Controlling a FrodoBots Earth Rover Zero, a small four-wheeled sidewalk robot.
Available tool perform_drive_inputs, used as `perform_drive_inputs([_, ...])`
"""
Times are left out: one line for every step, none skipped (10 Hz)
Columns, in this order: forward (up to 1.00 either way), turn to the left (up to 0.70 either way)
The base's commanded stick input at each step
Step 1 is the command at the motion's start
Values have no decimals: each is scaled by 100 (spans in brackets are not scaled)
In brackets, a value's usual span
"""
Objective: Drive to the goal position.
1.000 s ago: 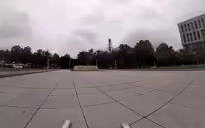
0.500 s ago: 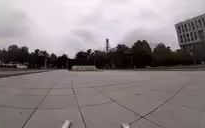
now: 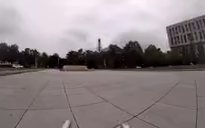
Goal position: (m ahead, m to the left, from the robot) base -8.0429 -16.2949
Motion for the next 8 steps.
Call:
perform_drive_inputs([0,-57])
perform_drive_inputs([0,-57])
perform_drive_inputs([0,-57])
perform_drive_inputs([0,-57])
perform_drive_inputs([0,-57])
perform_drive_inputs([0,-57])
perform_drive_inputs([0,-57])
perform_drive_inputs([0,-57])
